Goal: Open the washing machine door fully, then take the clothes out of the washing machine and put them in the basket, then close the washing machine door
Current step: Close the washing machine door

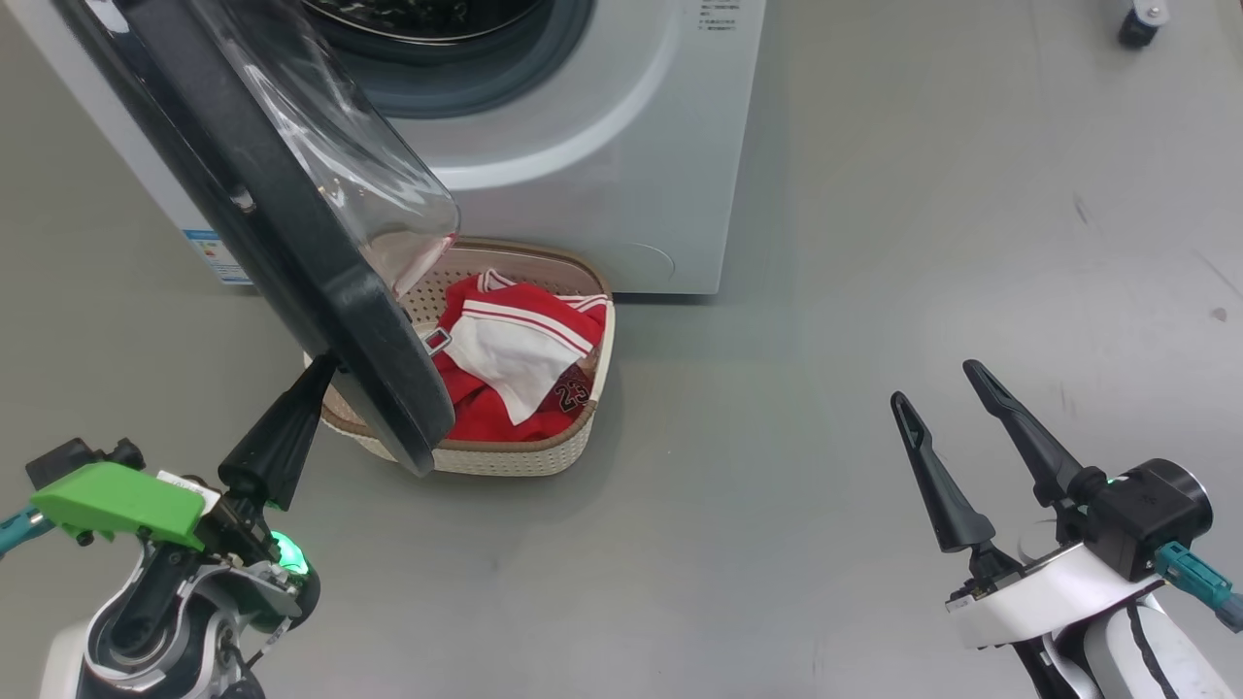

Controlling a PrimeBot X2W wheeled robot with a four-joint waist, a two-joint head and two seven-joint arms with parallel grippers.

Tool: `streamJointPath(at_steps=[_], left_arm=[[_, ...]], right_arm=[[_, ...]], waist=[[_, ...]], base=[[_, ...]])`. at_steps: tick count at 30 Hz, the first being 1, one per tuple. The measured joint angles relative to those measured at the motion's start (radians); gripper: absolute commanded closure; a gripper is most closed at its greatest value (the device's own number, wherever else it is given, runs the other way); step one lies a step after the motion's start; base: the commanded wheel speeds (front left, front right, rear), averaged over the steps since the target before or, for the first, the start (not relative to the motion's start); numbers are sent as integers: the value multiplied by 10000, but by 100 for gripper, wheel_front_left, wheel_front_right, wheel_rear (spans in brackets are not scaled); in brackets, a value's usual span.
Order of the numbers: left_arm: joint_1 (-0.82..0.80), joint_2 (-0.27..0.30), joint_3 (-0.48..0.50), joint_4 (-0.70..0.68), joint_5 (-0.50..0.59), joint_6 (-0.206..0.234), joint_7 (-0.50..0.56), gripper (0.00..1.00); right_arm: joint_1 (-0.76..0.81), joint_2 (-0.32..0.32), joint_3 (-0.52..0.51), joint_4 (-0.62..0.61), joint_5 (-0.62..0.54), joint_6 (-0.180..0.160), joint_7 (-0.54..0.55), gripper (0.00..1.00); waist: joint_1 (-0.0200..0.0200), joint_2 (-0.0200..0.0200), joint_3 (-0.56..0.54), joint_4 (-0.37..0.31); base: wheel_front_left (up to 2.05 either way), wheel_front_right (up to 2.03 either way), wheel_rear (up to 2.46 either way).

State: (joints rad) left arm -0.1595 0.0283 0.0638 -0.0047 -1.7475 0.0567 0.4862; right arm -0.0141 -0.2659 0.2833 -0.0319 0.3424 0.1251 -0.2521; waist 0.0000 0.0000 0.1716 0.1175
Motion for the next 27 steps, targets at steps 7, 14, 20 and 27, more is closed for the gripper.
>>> streamJointPath(at_steps=[7,14,20,27], left_arm=[[-218,21,-391,13,-290,-44,-623,100],[-699,21,-399,261,-286,-194,-1471,100],[-1301,17,-314,525,-190,-360,-2303,100],[-1958,8,104,878,-2,-535,-3398,100]], right_arm=[[-149,84,-6,21,173,0,0,0],[-381,136,-42,79,282,0,0,0],[-584,136,-17,127,362,0,0,0],[-819,176,17,249,458,0,0,0]], waist=[[0,0,240,-905],[0,0,504,-1799],[0,0,749,-2558],[0,0,1019,-3393]], base=[[0,0,0],[0,0,0],[0,0,0],[0,0,0]])
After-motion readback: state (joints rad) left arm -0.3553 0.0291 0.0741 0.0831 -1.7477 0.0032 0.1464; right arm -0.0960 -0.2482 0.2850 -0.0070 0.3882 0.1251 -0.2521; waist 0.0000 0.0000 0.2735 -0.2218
